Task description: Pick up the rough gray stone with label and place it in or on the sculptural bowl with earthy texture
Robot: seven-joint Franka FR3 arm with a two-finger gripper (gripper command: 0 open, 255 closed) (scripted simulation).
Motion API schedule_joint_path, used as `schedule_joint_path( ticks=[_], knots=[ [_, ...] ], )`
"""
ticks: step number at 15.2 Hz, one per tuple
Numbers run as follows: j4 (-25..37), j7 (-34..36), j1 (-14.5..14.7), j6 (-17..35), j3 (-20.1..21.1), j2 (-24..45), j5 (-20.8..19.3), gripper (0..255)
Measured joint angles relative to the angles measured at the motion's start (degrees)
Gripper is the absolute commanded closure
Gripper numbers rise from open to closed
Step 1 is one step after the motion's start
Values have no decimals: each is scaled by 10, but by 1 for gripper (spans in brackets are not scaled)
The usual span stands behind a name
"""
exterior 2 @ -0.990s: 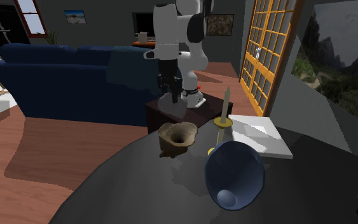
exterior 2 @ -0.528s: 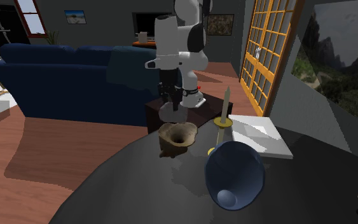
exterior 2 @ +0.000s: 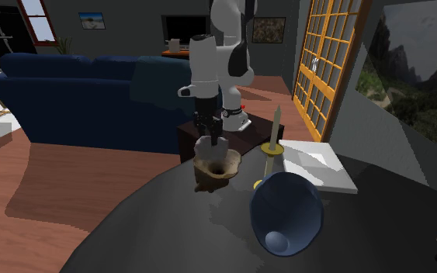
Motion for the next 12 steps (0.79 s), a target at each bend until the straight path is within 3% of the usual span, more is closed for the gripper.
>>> schedule_joint_path(
  ticks=[6,7,12],
  knots=[
    [-7,2,1,11,1,4,-2,255],
    [-7,1,1,11,1,4,-2,0],
    [-7,2,1,11,1,4,-2,0]
  ],
)
